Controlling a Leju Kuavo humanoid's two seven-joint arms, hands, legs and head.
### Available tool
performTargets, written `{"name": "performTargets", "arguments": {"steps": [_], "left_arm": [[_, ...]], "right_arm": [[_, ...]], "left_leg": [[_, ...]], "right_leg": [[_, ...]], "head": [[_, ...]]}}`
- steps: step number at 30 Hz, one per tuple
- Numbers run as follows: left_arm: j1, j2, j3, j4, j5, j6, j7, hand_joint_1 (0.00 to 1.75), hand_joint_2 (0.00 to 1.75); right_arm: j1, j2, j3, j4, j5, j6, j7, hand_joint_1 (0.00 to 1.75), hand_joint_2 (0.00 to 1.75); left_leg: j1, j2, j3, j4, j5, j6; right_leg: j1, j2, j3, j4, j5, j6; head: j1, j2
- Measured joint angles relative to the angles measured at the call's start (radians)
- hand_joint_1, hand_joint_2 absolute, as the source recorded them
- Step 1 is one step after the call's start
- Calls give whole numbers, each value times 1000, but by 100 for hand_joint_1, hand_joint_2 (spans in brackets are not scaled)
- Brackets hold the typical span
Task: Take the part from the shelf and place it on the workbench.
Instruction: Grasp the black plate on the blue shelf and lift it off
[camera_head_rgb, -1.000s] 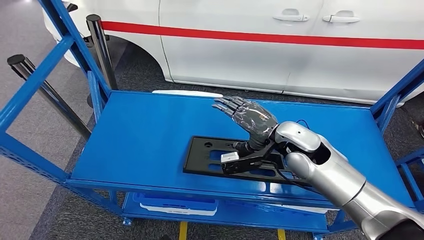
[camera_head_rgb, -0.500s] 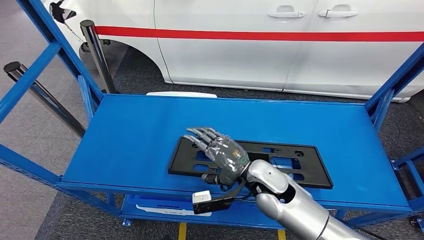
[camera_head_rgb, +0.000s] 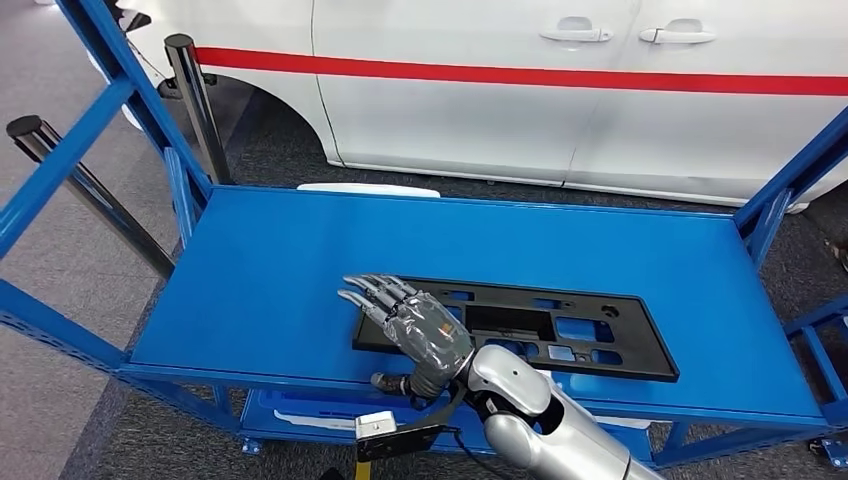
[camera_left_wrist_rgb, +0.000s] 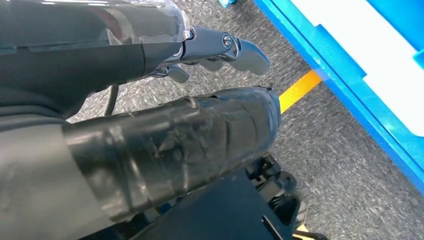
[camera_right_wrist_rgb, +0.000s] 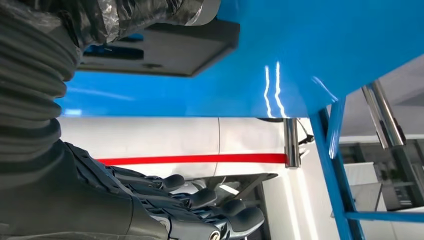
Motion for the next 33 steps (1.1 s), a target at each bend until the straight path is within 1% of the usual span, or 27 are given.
{"name": "performTargets", "arguments": {"steps": [1,2,3,4,5,6,7,8,11,12,13,14,16,17,18,19,20,21,22,23,24,26,28,29,31,32,33], "left_arm": [[1,0,0,0,0,0,0,0,0],[2,0,0,0,0,0,0,0,0],[2,0,0,0,0,1,0,0,0],[2,0,0,0,0,1,0,0,0],[2,0,0,0,1,1,0,0,0],[2,0,0,0,1,1,0,0,0],[2,0,0,0,1,1,0,0,0],[2,0,0,0,1,1,0,0,0],[2,1,0,0,1,1,0,0,0],[2,1,0,0,2,1,0,0,0],[2,1,0,0,3,2,0,0,0],[2,1,0,0,5,2,0,0,0],[5,1,0,0,8,2,0,0,0],[7,1,0,0,10,2,-1,0,0],[9,1,0,0,11,2,-2,0,0],[11,1,1,0,13,3,-3,0,0],[12,1,1,0,14,3,-3,0,0],[13,2,1,0,16,3,-4,0,0],[12,3,1,0,18,4,-5,0,0],[12,4,1,0,19,4,-6,0,0],[12,5,2,0,20,5,-7,0,0],[17,6,3,0,21,6,-8,0,0],[20,7,4,0,21,7,-8,0,0],[19,6,4,0,21,7,-8,0,0],[18,6,5,0,21,7,-9,0,0],[19,6,6,0,21,7,-9,0,0],[20,6,6,0,21,7,-9,0,0]], "right_arm": [[2,0,0,0,-2,3,0,0,175],[3,0,0,0,-3,8,0,0,175],[4,0,0,1,-4,14,1,0,175],[4,0,0,1,-4,19,2,0,175],[3,0,0,2,-5,22,3,0,175],[2,0,0,2,-5,24,4,0,175],[1,0,-1,3,-5,24,5,0,175],[1,0,-1,4,-5,25,5,0,175],[0,-1,-2,8,-4,35,10,0,175],[-2,-1,-2,10,-3,39,13,0,175],[-4,-2,-2,12,-1,43,17,0,175],[-7,-4,-3,16,2,46,22,0,175],[-11,-15,-5,25,7,53,30,0,175],[-11,-24,-6,30,10,56,33,0,175],[-12,-34,-8,35,13,60,36,0,175],[-14,-45,-11,38,16,66,39,0,175],[-17,-57,-16,40,19,73,43,0,175],[-23,-69,-22,41,21,82,46,0,175],[-29,-83,-29,42,22,93,49,0,175],[-35,-97,-35,41,22,102,52,0,175],[-40,-113,-42,41,22,111,54,0,175],[-43,-138,-54,39,21,123,58,0,175],[-46,-160,-66,37,21,130,62,0,175],[-47,-170,-71,36,21,132,63,0,175],[-45,-187,-77,36,22,139,66,0,175],[-42,-195,-79,37,22,142,67,0,175],[-38,-203,-80,38,23,144,68,0,175]], "left_leg": [[0,0,0,0,0,0],[0,0,0,1,-1,0],[1,0,0,3,-2,-2],[2,-1,1,6,-5,-4],[3,-2,1,10,-8,-8],[3,-3,-1,16,-12,-13],[2,-4,-3,21,-16,-19],[1,-4,-6,24,-17,-25],[3,-4,-8,26,-18,-40],[5,-3,-13,38,-29,-44],[6,-3,-25,67,-49,-47],[7,-2,-49,120,-79,-50],[7,-2,-112,255,-138,-50],[7,-2,-136,306,-152,-49],[6,-2,-141,315,-145,-46],[5,-2,-127,288,-121,-42],[4,-2,-99,231,-88,-37],[1,-2,-64,159,-58,-28],[-3,-2,-33,96,-37,-22],[-7,-2,-14,55,-27,-17],[-11,-3,-5,34,-25,-13],[-12,-3,-2,24,-20,-9],[-7,-2,5,9,-10,-1],[-5,-1,8,2,-5,2],[-4,0,7,0,-4,4],[-4,0,7,1,-4,5],[-5,0,6,3,-5,5]], "right_leg": [[-3,0,-28,55,-17,3],[-7,0,-42,81,-17,6],[-11,-1,-38,68,1,9],[-16,-1,-14,19,34,11],[-19,-2,20,-53,67,13],[-19,-1,51,-115,89,14],[-19,0,71,-159,101,12],[-17,1,81,-181,104,8],[-13,4,80,-185,108,-12],[-13,4,81,-187,109,-19],[-13,3,82,-190,111,-26],[-13,2,82,-191,111,-31],[-8,0,81,-190,111,-36],[-5,-1,81,-190,111,-37],[-2,-1,80,-190,111,-38],[0,-1,81,-189,111,-38],[1,0,82,-189,111,-38],[2,1,83,-188,111,-38],[4,1,82,-187,112,-36],[3,1,80,-187,112,-32],[3,0,78,-187,114,-28],[2,-1,78,-191,117,-16],[2,-1,71,-174,102,-5],[2,0,58,-145,82,-1],[-2,-1,1,-20,20,6],[-4,-1,-28,40,-1,8],[-6,-1,-46,77,-7,11]], "head": [[0,0],[0,0],[0,0],[0,0],[0,0],[0,0],[0,0],[-1,0],[-1,0],[-1,0],[-1,0],[-2,0],[-1,0],[-1,0],[-1,0],[-2,0],[-2,0],[-1,0],[-1,0],[-1,0],[-1,0],[-1,0],[0,0],[0,0],[0,0],[0,0],[1,0]]}}
